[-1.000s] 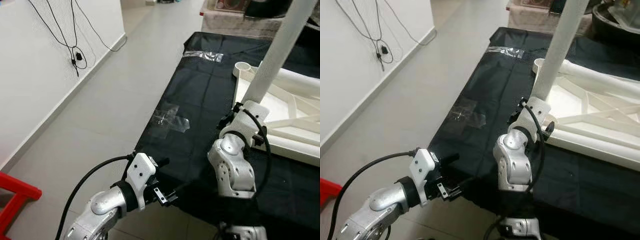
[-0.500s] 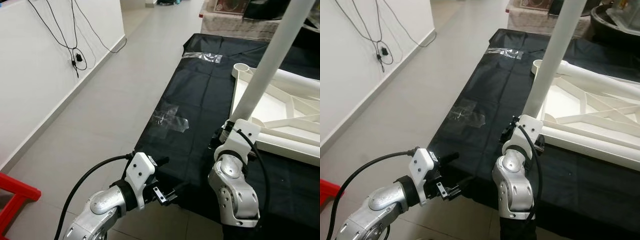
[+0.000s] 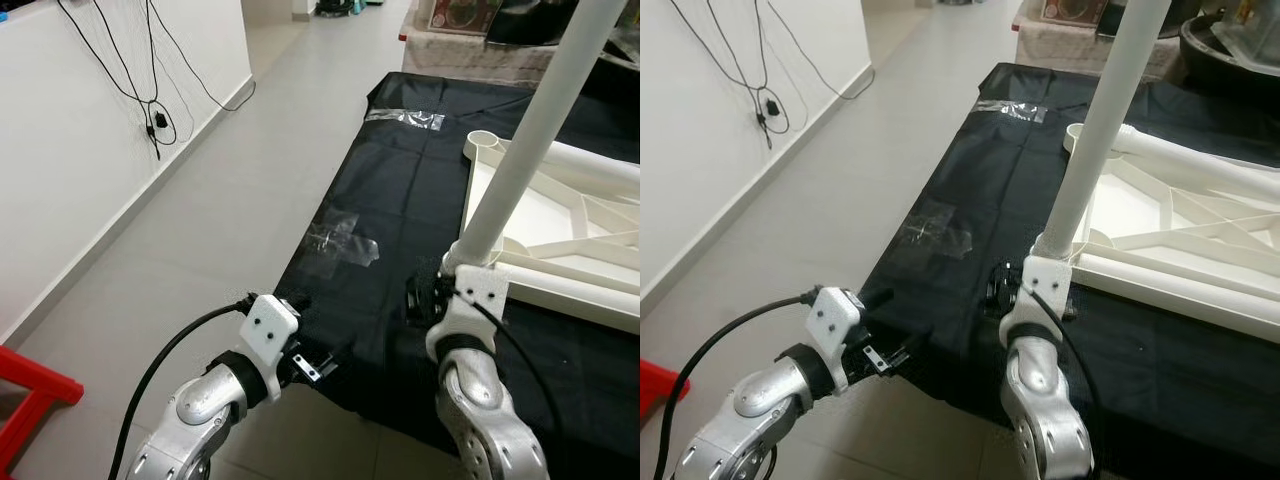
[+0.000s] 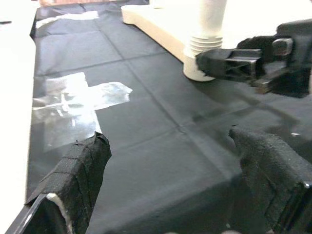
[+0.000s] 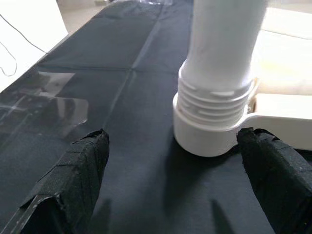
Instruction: Building children table
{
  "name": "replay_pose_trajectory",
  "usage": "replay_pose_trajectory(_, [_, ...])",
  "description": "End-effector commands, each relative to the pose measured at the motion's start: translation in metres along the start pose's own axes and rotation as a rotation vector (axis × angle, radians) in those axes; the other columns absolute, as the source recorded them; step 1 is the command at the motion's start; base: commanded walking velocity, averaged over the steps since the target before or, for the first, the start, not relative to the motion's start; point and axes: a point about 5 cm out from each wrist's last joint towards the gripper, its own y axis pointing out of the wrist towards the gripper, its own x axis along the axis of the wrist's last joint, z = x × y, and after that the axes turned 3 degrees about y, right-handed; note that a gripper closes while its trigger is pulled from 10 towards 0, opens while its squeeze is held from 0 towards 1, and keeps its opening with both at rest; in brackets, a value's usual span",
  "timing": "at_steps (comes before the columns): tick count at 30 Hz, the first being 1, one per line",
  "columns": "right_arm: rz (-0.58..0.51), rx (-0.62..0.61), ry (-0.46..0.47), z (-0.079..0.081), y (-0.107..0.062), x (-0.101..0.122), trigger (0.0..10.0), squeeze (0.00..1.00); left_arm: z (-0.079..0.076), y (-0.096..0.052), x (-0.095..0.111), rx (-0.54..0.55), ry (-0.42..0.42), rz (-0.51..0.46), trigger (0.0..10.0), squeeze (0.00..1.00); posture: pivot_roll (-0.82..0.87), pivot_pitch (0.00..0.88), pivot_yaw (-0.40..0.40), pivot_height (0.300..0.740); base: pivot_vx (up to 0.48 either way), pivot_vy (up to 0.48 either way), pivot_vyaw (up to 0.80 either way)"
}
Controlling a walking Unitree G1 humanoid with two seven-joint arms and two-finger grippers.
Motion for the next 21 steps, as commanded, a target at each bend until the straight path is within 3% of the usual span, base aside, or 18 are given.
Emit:
replay_pose_trajectory(1, [-0.022,0.058,-0.023,0.002,-0.006,-0.001,10.0,0.0,0.006,-0.001,-0.006,0.058,0.024,0.028,10.0,0.0,0.09,0.133,-0.007,0.74,0.0,0.0,0.0])
replay_pose_trajectory(6, [-0.024,0.106,-0.053,-0.001,-0.008,-0.008,10.0,0.0,0.011,0.0,-0.006,0.107,0.032,0.028,10.0,0.0,0.09,0.13,-0.007,0.74,0.0,0.0,0.0])
replay_pose_trajectory(10, [-0.01,0.141,-0.084,-0.005,-0.007,-0.015,10.0,0.0,0.015,-0.002,-0.01,0.159,0.046,0.039,10.0,0.0,0.09,0.121,-0.014,0.74,0.0,-0.437,0.0])
replay_pose_trajectory(21, [-0.014,0.167,-0.108,-0.011,-0.001,-0.014,10.0,0.0,0.013,0.002,-0.014,0.173,0.051,0.054,10.0,0.0,0.09,0.125,-0.018,0.74,0.0,-0.456,0.0])
